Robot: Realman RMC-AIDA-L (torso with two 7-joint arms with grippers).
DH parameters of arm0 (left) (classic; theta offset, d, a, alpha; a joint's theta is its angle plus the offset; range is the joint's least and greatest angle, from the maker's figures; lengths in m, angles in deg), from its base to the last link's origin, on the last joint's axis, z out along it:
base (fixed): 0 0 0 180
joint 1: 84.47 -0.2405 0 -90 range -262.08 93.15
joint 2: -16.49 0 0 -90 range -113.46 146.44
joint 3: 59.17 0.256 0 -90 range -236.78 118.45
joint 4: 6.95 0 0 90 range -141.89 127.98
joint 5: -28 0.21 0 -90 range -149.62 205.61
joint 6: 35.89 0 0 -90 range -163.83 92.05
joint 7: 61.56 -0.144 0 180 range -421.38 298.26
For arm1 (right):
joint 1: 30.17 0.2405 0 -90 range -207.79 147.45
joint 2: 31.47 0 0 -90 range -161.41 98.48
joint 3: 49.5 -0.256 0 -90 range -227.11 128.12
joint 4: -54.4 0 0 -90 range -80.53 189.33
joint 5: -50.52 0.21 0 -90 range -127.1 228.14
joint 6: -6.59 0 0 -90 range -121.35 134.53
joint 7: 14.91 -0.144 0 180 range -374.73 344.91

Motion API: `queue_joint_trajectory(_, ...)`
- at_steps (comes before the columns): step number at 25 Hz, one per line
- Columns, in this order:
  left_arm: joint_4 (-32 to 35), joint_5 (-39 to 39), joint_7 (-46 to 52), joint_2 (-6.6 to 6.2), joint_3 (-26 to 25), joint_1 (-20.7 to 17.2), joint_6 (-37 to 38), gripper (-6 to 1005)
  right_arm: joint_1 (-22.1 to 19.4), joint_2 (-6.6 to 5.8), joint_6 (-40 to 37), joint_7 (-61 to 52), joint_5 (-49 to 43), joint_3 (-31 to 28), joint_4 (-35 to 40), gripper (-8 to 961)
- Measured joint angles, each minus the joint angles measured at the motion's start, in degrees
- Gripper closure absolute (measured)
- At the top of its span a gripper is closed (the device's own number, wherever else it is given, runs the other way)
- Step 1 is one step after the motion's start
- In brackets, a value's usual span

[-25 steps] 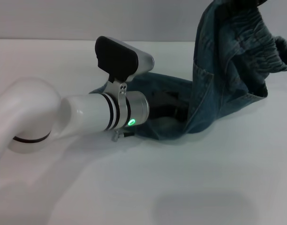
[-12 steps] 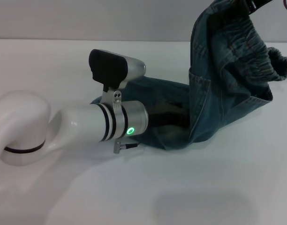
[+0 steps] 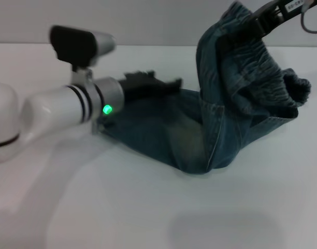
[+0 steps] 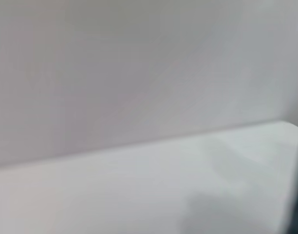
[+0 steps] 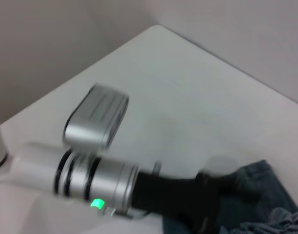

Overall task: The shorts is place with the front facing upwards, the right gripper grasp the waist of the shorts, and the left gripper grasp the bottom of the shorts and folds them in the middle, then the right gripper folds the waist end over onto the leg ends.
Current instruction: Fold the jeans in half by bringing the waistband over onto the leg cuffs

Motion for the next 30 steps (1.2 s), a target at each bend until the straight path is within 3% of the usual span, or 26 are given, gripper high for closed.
queue_joint_trajectory(4, -1.3, 2.4, -6.1, -0.03, -10.5, 0.2, -0.1, 165, 0.0, 0.57, 0.8, 1.4, 2.2, 2.1, -1.6, 873)
queue_joint_trajectory(12, -1.0, 2.6, -13.9, -0.01, -24.1, -0.5, -0.3, 165, 0.5, 3.86, 7.1, 4.0, 2.5, 7.5, -2.7, 840)
queue_joint_trajectory(16, -1.1, 2.4, -15.3, 0.04, -27.3, -0.6, 0.1, 165, 1.4, 5.13, 10.7, 5.4, 2.6, 8.9, -4.5, 813)
queue_joint_trajectory(23, -2.3, 2.4, -16.8, 0.17, -27.7, 0.0, -0.2, 165, 3.2, 5.64, 12.8, 7.1, 3.5, 9.0, -6.4, 767)
queue_joint_trajectory(25, -2.9, 2.4, -16.9, 0.19, -27.7, 0.4, -0.2, 165, 3.5, 5.82, 13.2, 7.1, 3.5, 9.0, -6.6, 530)
queue_joint_trajectory(30, -3.5, 2.3, -17.8, 0.29, -27.7, 0.7, -0.3, 165, 4.1, 5.91, 13.6, 7.1, 3.3, 9.5, -8.3, 411)
